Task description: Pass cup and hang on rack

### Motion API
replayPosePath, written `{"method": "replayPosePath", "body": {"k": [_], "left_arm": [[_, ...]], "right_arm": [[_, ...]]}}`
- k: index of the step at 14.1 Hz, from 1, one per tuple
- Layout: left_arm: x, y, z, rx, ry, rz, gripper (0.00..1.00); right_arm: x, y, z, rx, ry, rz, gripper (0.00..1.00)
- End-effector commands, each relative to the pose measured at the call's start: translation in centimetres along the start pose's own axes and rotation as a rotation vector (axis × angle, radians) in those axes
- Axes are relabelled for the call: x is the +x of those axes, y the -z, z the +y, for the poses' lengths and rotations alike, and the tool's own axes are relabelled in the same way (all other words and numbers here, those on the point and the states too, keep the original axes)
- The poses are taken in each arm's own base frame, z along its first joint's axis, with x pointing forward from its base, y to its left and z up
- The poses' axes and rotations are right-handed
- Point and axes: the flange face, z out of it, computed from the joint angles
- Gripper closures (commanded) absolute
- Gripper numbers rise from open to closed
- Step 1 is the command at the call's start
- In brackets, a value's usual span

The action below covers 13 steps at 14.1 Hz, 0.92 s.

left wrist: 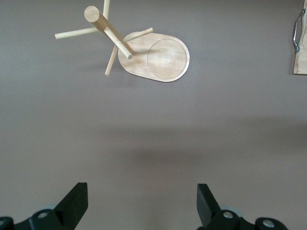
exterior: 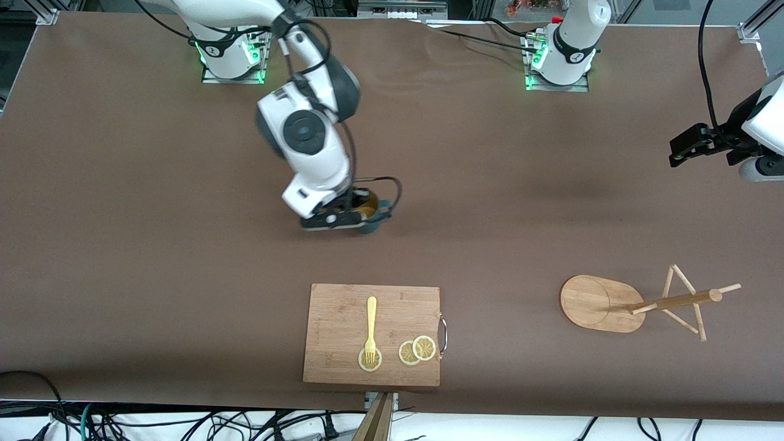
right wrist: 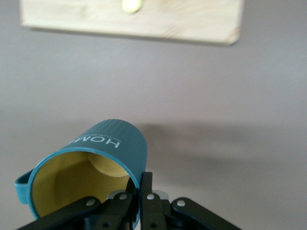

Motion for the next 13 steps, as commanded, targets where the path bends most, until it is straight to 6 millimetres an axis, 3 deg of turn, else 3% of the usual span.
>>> {"method": "replayPosePath", "body": {"k": [1, 2, 5, 8, 9, 10, 11, 13], "left_arm": [[0.0, 0.4, -0.3, -0.021, 0.008, 0.003, 0.0], [0.0, 0.4, -0.4, -0.021, 0.008, 0.003, 0.0], [0.1, 0.3, -0.5, -0.021, 0.009, 0.0, 0.0], [0.2, 0.3, -0.6, -0.023, 0.01, 0.001, 0.0], [0.1, 0.2, -0.6, -0.023, 0.01, 0.0, 0.0], [0.2, 0.2, -0.6, -0.023, 0.01, 0.0, 0.0], [0.2, 0.2, -0.6, -0.023, 0.01, 0.0, 0.0], [0.2, 0.2, -0.5, -0.021, 0.007, -0.001, 0.0]], "right_arm": [[-0.7, -2.9, -5.6, 0.014, -0.013, 0.012, 1.0], [-1.3, -4.1, -7.5, 0.029, -0.028, 0.03, 1.0], [-1.3, -7.0, -9.8, 0.125, -0.117, 0.113, 1.0], [-1.5, -8.1, -10.8, 0.175, -0.136, 0.149, 1.0], [-1.8, -8.6, -11.0, 0.169, -0.132, 0.144, 0.84], [-2.3, -8.9, -11.5, 0.166, -0.122, 0.141, 0.32], [-3.1, -9.7, -12.0, 0.148, -0.099, 0.146, 0.0], [-3.3, -8.7, -12.4, 0.152, -0.086, 0.157, 0.0]]}}
